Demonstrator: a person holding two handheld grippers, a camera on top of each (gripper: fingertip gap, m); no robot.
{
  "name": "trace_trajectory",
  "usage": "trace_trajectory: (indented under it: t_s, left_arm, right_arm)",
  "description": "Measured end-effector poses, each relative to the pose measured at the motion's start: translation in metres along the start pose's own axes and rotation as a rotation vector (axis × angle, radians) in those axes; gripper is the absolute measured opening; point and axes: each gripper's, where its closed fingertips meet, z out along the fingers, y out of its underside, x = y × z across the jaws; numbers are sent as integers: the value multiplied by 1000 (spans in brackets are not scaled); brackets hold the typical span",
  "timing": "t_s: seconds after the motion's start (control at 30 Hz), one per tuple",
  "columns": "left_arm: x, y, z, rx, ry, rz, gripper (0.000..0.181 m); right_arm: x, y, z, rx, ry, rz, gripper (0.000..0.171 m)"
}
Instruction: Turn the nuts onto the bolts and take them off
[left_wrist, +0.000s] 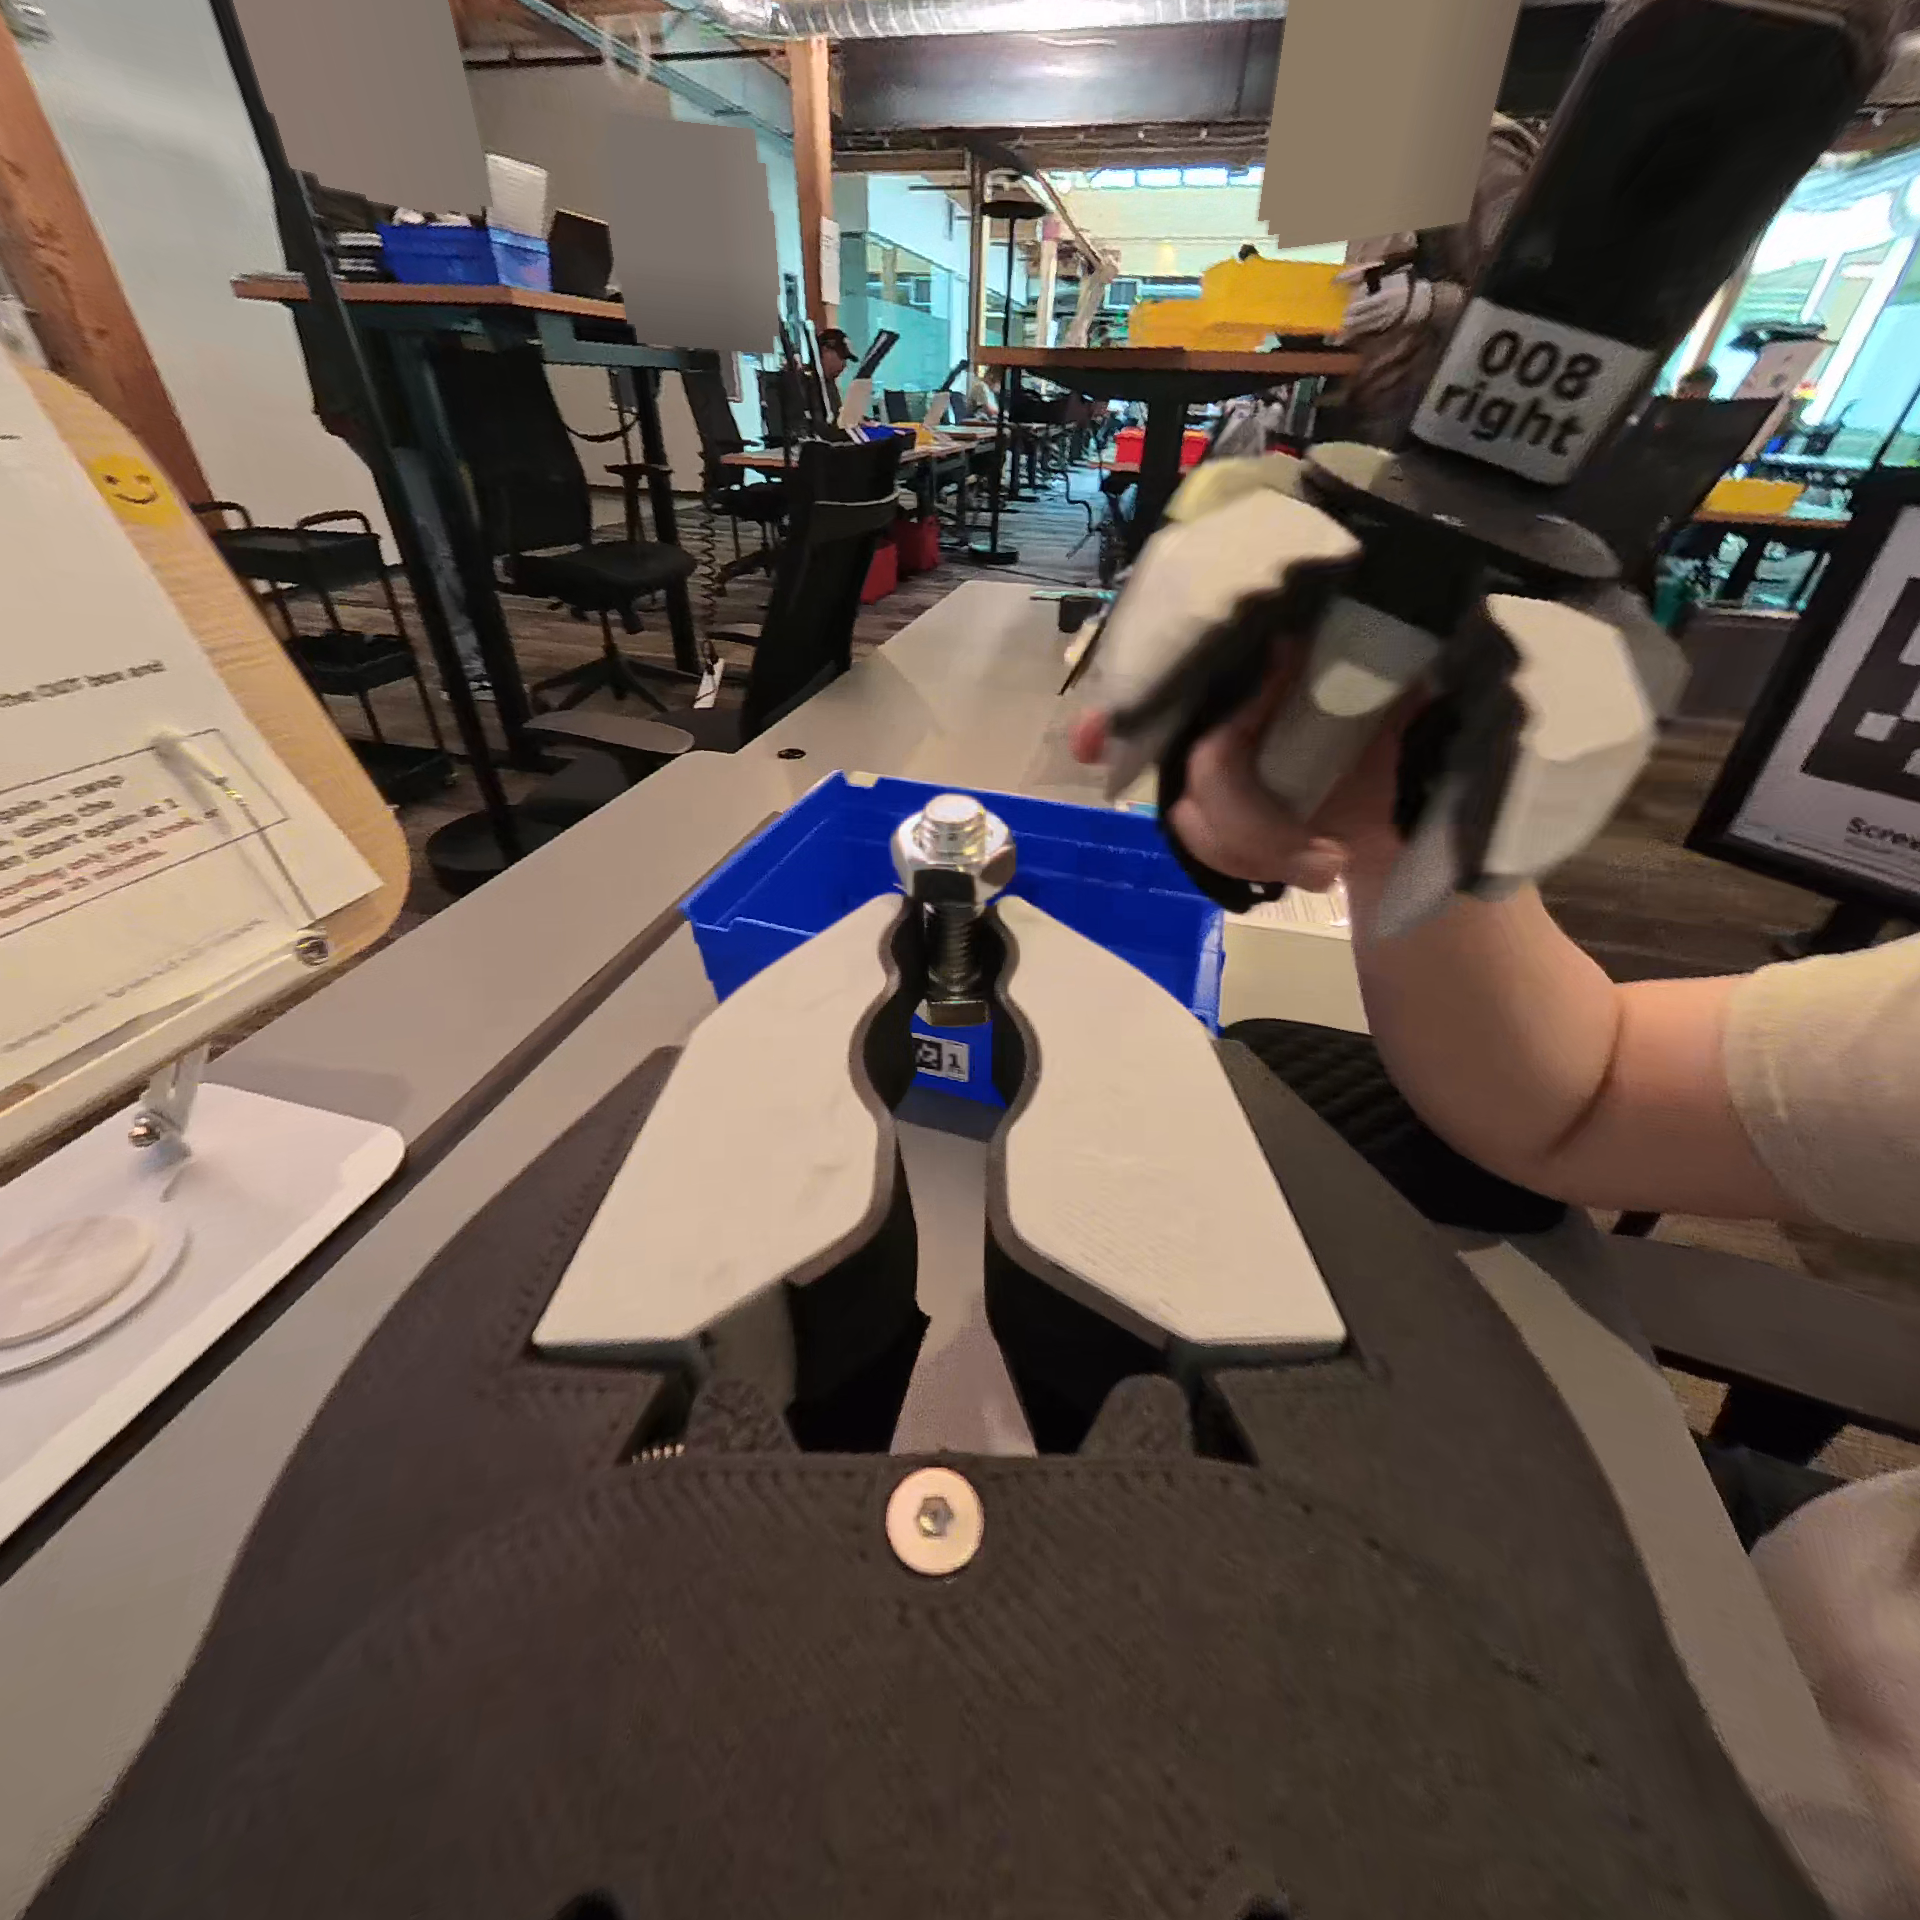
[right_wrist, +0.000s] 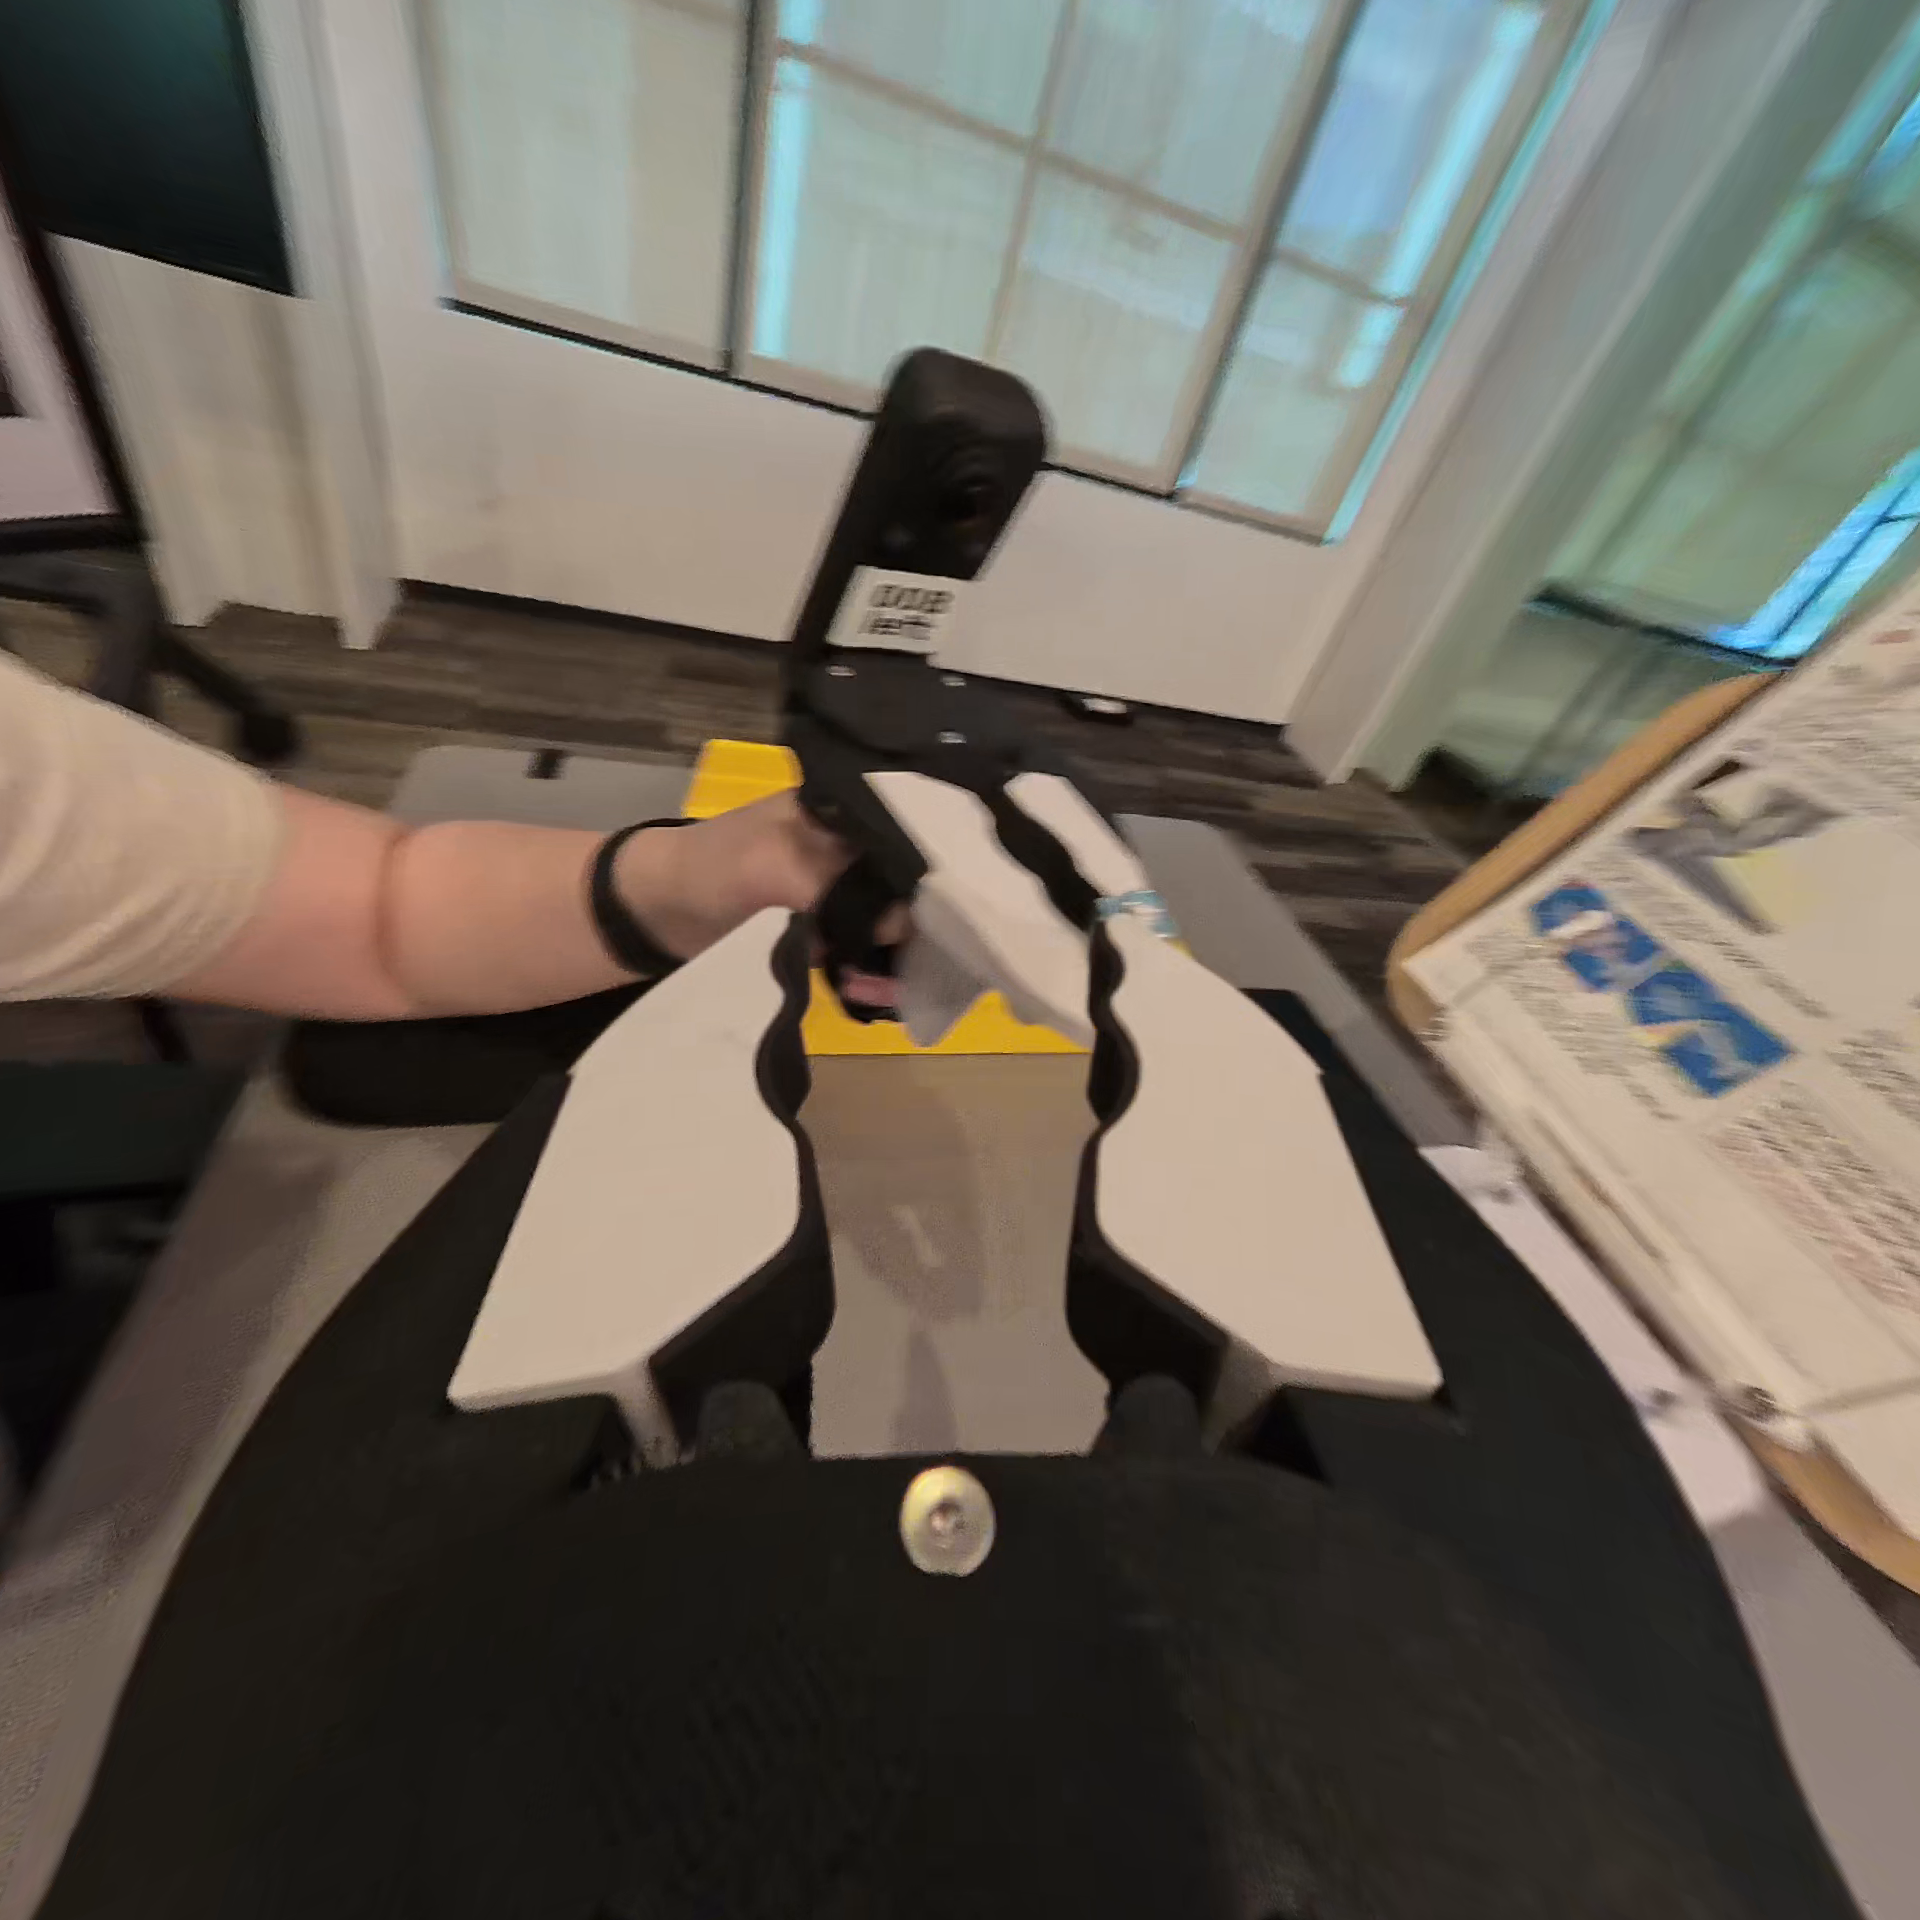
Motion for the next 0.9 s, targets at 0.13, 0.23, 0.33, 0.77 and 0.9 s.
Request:
trace_trajectory:
  t_s: [0.13,0.23,0.33,0.77,0.9]
  left_arm:
    - [18,5,9,-26,65,42,9]
    - [13,7,9,-41,26,55,10]
    - [-3,2,0,-20,-36,15,10]
    - [22,10,11,-56,91,36,10]
    - [31,6,9,-32,163,4,10]
  right_arm:
    - [15,17,14,-21,48,27,63]
    - [1,24,22,-51,-45,67,69]
    - [-13,17,9,-78,-124,74,58]
    - [18,25,12,-39,-21,174,37]
    - [15,21,9,-7,-105,261,18]
